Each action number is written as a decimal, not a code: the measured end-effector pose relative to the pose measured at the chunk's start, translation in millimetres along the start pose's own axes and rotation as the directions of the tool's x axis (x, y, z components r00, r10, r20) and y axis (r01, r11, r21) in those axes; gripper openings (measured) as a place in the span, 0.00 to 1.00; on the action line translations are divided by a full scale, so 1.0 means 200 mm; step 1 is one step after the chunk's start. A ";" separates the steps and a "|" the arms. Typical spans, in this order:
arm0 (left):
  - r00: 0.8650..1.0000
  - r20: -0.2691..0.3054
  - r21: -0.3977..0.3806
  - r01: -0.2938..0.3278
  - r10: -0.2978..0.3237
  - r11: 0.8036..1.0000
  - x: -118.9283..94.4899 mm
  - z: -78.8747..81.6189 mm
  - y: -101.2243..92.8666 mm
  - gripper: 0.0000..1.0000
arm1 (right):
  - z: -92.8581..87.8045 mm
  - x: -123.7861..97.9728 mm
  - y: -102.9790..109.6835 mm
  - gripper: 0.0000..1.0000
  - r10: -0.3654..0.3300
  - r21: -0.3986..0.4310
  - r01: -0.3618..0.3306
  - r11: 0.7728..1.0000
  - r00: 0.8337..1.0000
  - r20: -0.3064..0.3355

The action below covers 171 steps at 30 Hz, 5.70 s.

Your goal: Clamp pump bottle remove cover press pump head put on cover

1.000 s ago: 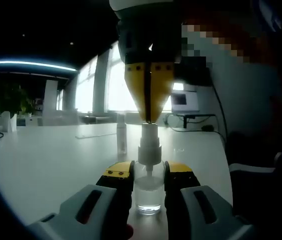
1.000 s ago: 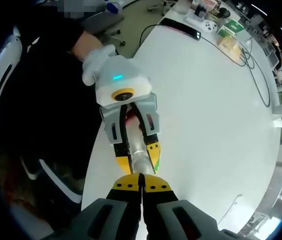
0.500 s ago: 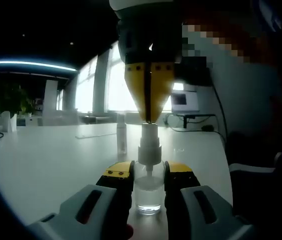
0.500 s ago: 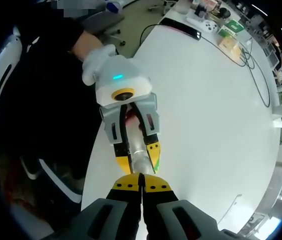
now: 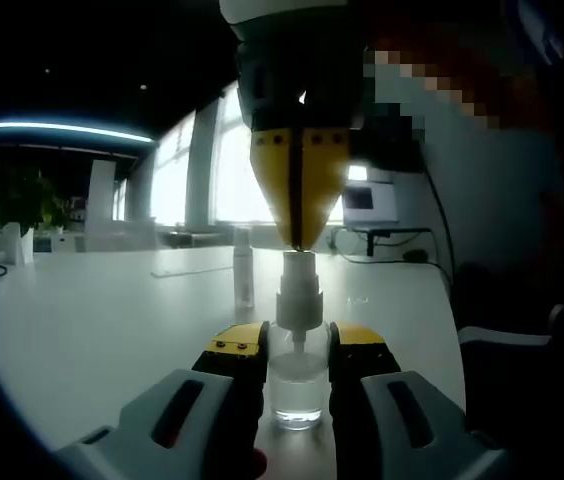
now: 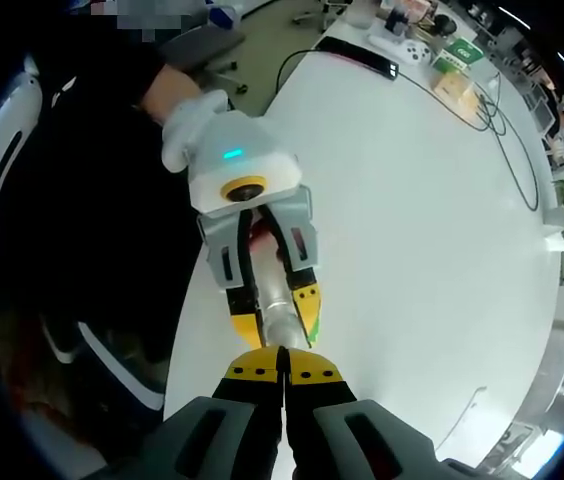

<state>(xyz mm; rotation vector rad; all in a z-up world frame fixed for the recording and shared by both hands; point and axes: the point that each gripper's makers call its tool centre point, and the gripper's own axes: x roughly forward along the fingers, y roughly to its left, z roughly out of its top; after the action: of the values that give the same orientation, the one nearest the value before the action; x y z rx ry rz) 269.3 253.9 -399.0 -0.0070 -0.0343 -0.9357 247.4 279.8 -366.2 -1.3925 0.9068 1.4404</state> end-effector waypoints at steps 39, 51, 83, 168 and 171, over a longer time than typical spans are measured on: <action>1.000 0.001 0.003 0.002 -0.002 1.000 0.00 0.01 0.00 0.15 | 0.00 -0.02 0.00 0.00 0.017 0.027 -0.017 0.999 1.000 0.016; 1.000 0.001 0.002 0.002 -0.002 1.000 0.00 0.01 -0.01 0.15 | 0.00 -0.02 0.00 0.00 0.015 0.020 -0.016 1.000 1.000 0.014; 1.000 0.000 0.003 0.000 0.000 1.000 0.00 0.01 0.00 0.15 | 0.00 0.01 0.00 0.00 0.021 0.033 -0.020 0.999 0.999 -0.025; 1.000 0.001 0.010 0.001 -0.001 1.000 0.00 0.00 -0.01 0.15 | 0.00 -0.01 0.00 0.00 0.006 0.025 -0.006 1.000 1.000 -0.011; 1.000 0.001 0.010 0.001 -0.001 1.000 0.00 0.00 0.00 0.15 | 0.00 -0.02 0.00 0.00 0.007 0.025 -0.007 1.000 1.000 -0.008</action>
<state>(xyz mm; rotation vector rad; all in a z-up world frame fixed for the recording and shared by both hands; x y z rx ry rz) 268.6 253.3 -398.8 0.0017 -0.0399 -0.9369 247.0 279.3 -362.9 -1.3784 0.9324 1.4249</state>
